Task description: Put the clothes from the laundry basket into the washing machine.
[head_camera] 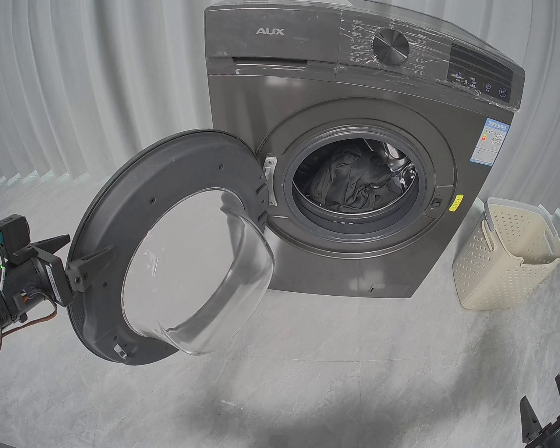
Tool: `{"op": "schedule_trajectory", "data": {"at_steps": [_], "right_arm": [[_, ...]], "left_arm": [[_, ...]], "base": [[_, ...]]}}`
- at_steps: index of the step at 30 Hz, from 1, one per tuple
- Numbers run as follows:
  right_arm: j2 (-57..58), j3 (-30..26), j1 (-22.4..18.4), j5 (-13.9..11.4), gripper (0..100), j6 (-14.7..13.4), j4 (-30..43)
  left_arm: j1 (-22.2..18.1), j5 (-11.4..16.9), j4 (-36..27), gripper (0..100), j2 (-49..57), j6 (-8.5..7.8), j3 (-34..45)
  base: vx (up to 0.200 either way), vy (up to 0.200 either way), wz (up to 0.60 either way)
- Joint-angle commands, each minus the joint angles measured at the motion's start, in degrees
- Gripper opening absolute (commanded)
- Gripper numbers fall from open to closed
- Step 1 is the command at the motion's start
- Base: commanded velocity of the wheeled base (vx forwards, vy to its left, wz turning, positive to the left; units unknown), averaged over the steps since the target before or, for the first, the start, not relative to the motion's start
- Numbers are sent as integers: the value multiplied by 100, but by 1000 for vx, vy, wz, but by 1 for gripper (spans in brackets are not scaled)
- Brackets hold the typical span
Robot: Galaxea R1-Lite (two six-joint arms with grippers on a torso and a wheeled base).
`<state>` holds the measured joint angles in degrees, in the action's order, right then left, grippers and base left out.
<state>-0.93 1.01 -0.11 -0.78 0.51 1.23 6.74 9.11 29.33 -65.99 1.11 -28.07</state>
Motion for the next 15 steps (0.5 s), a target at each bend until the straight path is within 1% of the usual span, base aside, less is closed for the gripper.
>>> {"op": "schedule_trajectory", "data": {"at_steps": [1, 4, 5, 6, 7, 8, 9, 10, 11, 12, 13, 15], "right_arm": [[93, -66, 2, -1, 100, 2, 0], [93, -66, -7, -1, 100, 2, 0], [93, -66, -7, -1, 100, 2, 0], [93, -66, -7, -1, 100, 2, 0], [93, -66, -7, -1, 100, 2, 0], [93, -66, -7, -1, 100, 2, 0], [93, -66, -7, -1, 100, 2, 0], [93, -66, -7, -1, 100, 2, 0], [93, -66, -7, -1, 100, 2, 0], [93, -66, -7, -1, 100, 2, 0], [93, -66, -7, -1, 100, 2, 0], [93, -66, -7, -1, 100, 2, 0]], "left_arm": [[134, 118, 20, 100, -178, 3, 39], [433, 126, 29, 100, -98, 30, 65], [433, 126, 29, 100, -98, 30, 65], [688, 126, 20, 100, 25, 38, 83], [706, 126, 20, 100, 42, 38, 83], [917, 144, 20, 100, 183, 38, 127], [1189, 144, 20, 100, 341, 74, 180], [1189, 144, 20, 100, 341, 74, 180], [1602, 144, 2, 100, 552, 179, 232], [1813, 135, -50, 100, 657, 232, 259], [1901, 118, -59, 100, 701, 241, 267], [1901, 74, -59, 100, 728, 241, 347]], "base": [[0, 0, 0], [0, 0, 0], [0, 0, 0], [0, 0, 0], [0, 0, 0], [0, 0, 0], [0, 0, 0], [0, 0, 0], [0, 0, 0], [0, 0, 0], [0, 0, 0], [0, 0, 0]]}}
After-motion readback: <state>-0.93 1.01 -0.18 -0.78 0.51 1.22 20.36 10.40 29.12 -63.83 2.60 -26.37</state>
